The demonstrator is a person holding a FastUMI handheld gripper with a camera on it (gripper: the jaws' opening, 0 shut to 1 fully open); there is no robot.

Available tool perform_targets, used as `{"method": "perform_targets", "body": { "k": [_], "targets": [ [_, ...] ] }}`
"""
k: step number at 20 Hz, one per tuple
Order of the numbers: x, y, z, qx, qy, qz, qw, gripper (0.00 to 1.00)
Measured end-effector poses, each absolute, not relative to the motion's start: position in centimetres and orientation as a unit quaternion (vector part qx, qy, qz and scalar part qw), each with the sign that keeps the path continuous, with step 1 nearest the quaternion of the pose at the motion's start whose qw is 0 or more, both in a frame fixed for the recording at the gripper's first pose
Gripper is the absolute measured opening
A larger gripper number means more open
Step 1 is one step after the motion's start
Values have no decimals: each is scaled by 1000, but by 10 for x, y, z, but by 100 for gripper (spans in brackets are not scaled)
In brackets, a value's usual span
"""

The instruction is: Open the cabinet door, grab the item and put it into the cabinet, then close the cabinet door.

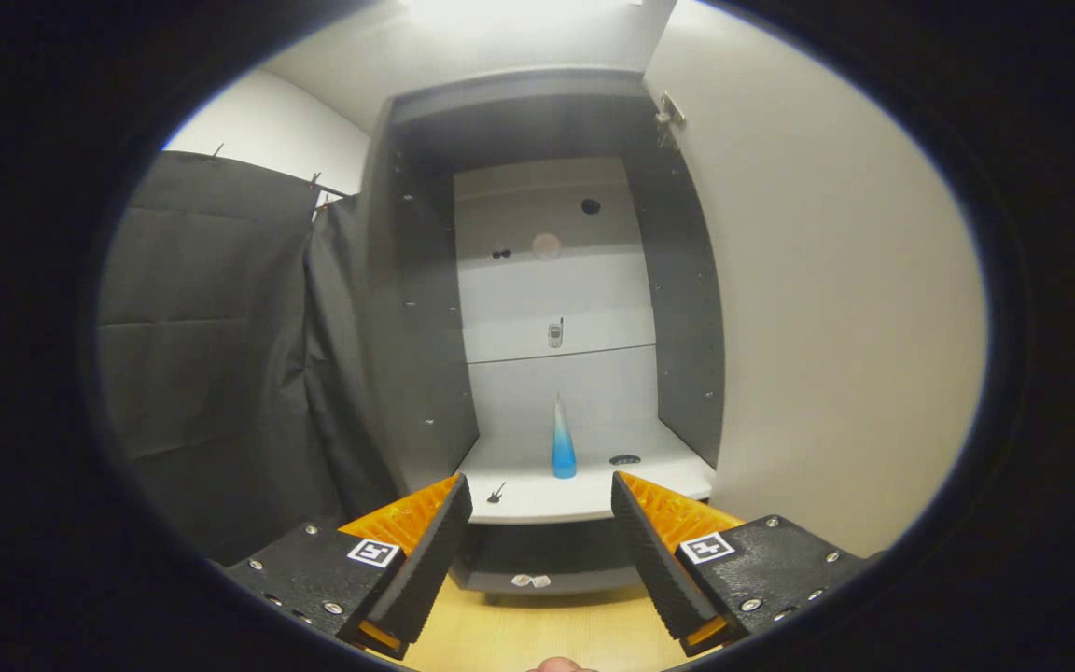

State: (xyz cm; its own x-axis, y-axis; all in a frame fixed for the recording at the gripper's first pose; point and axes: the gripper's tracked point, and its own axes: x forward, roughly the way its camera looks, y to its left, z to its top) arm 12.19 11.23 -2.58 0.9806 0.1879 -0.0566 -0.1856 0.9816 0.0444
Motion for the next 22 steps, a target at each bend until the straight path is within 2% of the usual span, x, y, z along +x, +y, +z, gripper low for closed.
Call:
{"method": "perform_targets", "body": {
  "k": [6, 10, 16, 19, 22],
  "targets": [
    [-11, 84, -15, 13, 38, 123, 992, 93],
    [-73, 23, -8, 27, 50, 87, 995, 93],
    [-107, -123, 7, 40, 35, -72, 996, 93],
    [-97, -189, 3, 31, 36, -132, 990, 93],
    [-57, -222, 1, 62, 46, -137, 988, 93]
  ]
}}
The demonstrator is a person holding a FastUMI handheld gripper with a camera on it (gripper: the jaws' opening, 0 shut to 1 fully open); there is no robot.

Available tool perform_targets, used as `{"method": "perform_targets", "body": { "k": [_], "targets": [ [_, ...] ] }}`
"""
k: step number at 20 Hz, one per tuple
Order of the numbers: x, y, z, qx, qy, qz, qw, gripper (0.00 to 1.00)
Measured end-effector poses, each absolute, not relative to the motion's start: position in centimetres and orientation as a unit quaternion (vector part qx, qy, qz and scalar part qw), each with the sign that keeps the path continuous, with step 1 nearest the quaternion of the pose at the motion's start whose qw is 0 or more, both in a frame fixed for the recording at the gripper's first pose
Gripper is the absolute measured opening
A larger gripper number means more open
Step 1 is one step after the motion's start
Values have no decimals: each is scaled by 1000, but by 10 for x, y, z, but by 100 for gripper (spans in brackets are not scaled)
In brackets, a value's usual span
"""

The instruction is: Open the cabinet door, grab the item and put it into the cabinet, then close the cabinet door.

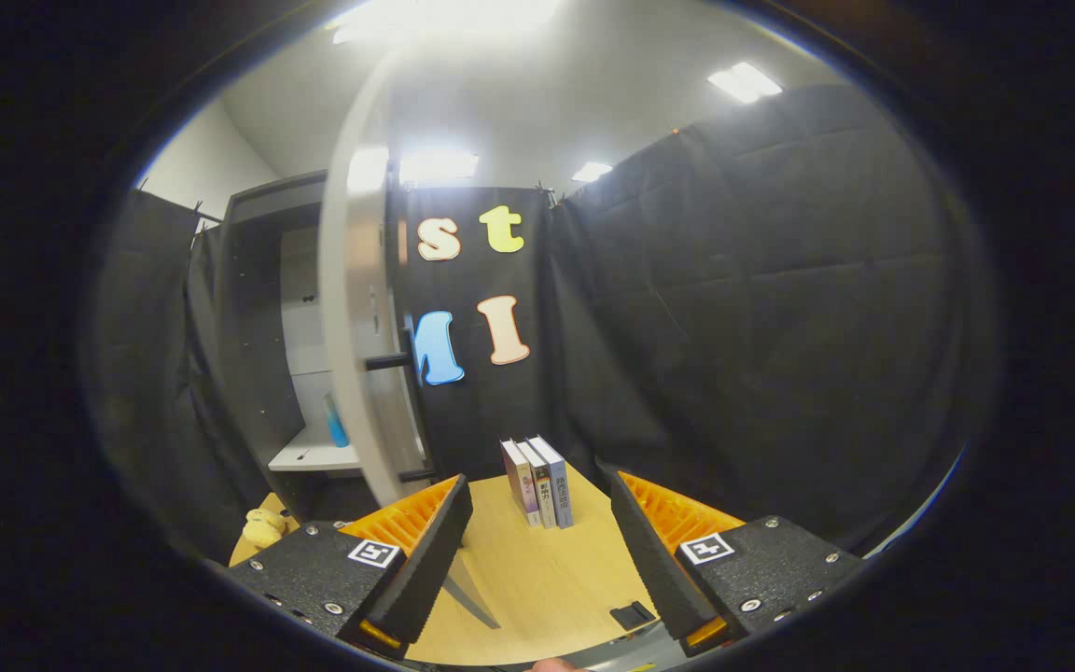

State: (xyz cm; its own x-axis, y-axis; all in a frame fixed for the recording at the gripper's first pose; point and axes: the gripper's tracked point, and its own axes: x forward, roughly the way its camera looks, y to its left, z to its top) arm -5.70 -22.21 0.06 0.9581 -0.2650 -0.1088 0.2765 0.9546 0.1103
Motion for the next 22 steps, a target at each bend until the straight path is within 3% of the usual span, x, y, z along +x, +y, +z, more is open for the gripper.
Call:
{"method": "perform_targets", "body": {
  "k": [6, 11, 22],
  "targets": [
    [13, -224, 1, 141, 71, -54, 986, 93],
    [4, -211, 19, 91, 31, -78, 992, 92],
    [-7, -65, 13, 77, 29, 30, 996, 92]
  ]
}}
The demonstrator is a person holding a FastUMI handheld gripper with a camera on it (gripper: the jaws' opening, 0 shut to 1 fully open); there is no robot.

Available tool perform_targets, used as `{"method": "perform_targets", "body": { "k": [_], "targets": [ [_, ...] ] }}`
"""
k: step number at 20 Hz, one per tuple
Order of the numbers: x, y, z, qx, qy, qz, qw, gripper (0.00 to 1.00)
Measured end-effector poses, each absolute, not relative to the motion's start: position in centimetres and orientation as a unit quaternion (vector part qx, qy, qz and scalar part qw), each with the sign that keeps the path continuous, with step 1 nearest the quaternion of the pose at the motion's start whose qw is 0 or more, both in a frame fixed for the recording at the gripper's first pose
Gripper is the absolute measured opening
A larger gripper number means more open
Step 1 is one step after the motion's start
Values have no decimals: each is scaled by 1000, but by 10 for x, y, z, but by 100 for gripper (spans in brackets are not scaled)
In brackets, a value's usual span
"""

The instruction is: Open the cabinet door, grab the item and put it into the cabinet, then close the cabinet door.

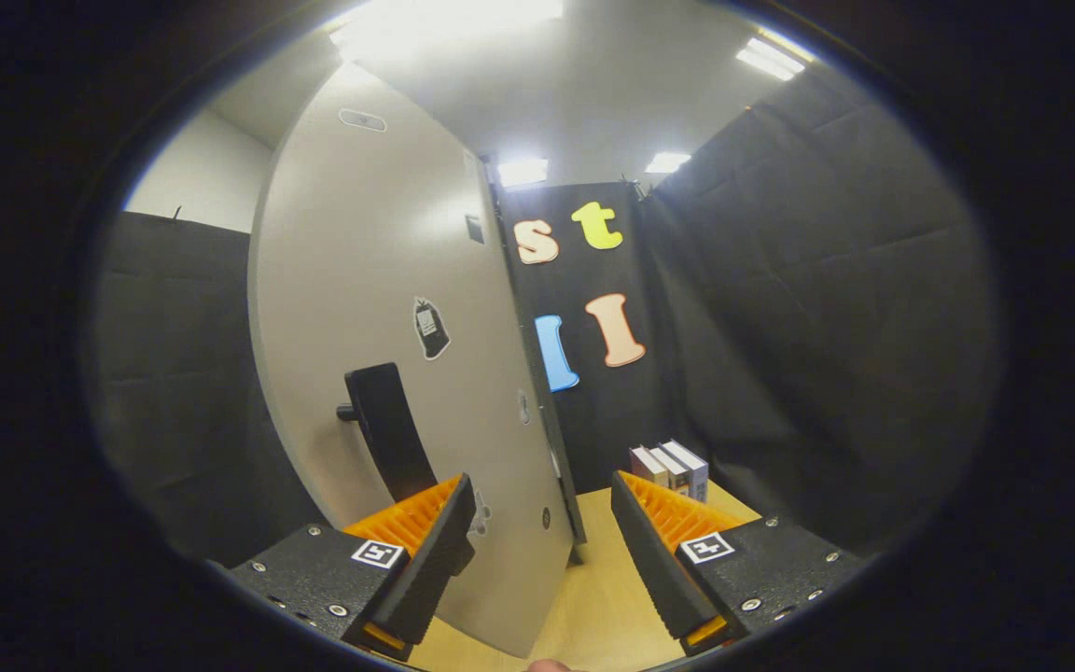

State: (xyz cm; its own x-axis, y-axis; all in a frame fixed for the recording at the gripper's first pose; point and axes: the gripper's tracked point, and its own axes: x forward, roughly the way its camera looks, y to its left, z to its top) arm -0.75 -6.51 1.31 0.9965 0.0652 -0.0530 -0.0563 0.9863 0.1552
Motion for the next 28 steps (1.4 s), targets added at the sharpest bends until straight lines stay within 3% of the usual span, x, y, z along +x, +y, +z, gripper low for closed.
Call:
{"method": "perform_targets", "body": {
  "k": [11, 17, 28],
  "targets": [
    [14, 97, -8, 44, 48, 193, 979, 92],
    [18, 117, 18, -1, -19, 160, 987, 93],
    [40, 75, -7, 30, 24, 75, 996, 93]
  ]
}}
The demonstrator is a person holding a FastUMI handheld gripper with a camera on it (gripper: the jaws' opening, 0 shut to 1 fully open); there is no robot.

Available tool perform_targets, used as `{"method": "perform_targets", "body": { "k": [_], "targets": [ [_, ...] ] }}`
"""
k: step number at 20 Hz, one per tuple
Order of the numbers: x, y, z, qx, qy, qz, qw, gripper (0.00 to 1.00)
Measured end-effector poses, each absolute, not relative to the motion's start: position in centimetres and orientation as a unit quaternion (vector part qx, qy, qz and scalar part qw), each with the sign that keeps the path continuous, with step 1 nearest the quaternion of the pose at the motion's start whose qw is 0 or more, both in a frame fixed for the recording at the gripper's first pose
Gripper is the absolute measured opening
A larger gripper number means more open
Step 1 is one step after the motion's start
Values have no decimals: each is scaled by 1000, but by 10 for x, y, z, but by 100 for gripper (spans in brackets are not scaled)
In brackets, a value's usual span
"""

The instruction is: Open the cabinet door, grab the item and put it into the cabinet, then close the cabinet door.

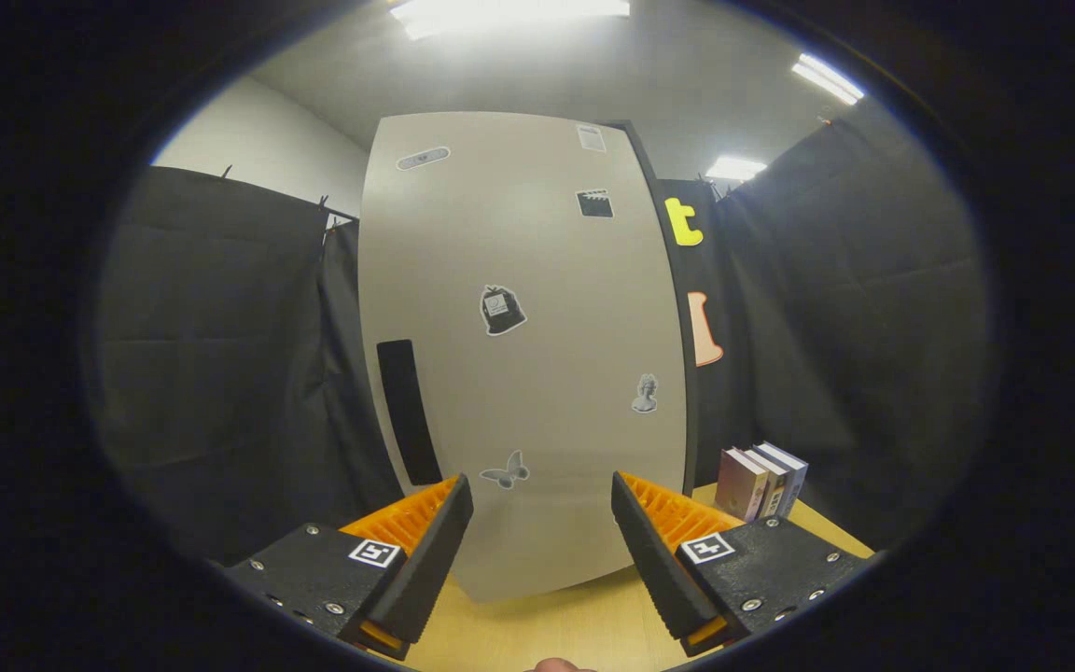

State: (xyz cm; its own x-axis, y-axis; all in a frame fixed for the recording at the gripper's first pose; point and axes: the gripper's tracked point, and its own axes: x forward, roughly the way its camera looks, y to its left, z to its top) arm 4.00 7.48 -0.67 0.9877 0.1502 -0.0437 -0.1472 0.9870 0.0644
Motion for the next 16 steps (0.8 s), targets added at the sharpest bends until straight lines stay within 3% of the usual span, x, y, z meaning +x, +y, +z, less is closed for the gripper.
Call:
{"method": "perform_targets", "body": {
  "k": [16],
  "targets": [
    [42, 72, -12, 23, 26, 71, 997, 93]
  ]
}}
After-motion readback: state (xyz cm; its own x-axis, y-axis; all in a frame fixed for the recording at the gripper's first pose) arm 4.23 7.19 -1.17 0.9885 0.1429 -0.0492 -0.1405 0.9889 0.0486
